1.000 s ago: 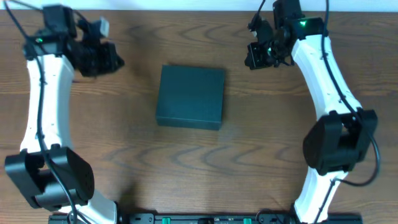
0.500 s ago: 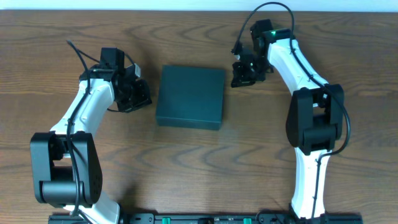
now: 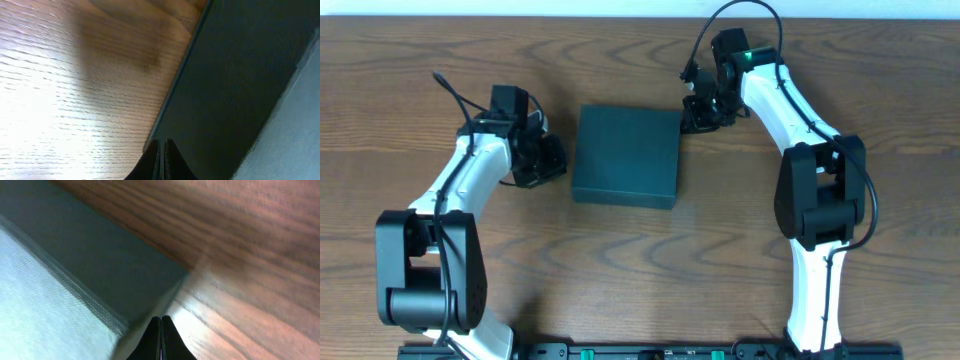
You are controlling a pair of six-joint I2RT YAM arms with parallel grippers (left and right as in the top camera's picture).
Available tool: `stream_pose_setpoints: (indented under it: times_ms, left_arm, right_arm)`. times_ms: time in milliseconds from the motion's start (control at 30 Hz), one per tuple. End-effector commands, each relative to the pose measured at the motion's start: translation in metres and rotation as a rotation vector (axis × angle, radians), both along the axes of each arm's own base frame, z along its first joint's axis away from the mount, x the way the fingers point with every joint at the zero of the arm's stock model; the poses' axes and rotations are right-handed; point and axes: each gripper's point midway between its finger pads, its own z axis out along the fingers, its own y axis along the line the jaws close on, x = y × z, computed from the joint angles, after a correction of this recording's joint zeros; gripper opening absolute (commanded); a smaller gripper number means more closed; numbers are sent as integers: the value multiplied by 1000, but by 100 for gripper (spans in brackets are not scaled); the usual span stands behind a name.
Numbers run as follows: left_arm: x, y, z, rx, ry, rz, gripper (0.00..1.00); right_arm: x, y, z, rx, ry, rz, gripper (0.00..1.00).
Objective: Pack container
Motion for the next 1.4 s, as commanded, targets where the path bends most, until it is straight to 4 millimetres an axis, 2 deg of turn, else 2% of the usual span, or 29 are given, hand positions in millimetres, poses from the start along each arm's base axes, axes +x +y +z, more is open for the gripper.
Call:
stream_pose_setpoints:
  times_ms: [0,167,367,567,633,700,800,867,900,967,1067,1233,1367]
  left_arm:
    - [-2,-6,0,6,3,-5,6]
    - [-4,-14,0,7,5,-24,6]
    - [-4,-12,-1,17,6,-17,6]
    - [0,14,-2,110,12,35,6]
    - [-1,23,7,111,34,60,6]
    - [-4,33,24,126,50,78,6]
    - [-6,44,59,172,0,71,6]
    - [-6,47,88,189,-77,73,6]
    - [-9,47,111,184,-145,77,6]
    - [-19,46,143,187,-238,58,6]
    - [-56,47,179,200,-316,17,6]
    - [-128,49,198,213,-360,-18,6]
    - [-186,50,204,202,-465,-9,6]
  right_arm:
    - [0,11,-5,38,8,9,1]
    - [6,12,-4,44,-17,10,1]
    - [10,10,-4,33,-33,4,1]
    - [20,-17,-6,-47,-52,-52,1]
    - [24,-31,6,-49,-60,-81,1]
    - [29,-47,29,-50,-81,-115,1]
    - [31,-72,70,-84,-140,-158,1]
    - [26,-86,102,-108,-194,-169,1]
    - [19,-91,126,-113,-230,-166,1]
    - [3,-94,159,-110,-274,-156,1]
    - [-30,-96,205,-100,-316,-154,2]
    - [-97,-87,237,-102,-292,-103,2]
    - [-158,-68,237,-90,-294,-23,1]
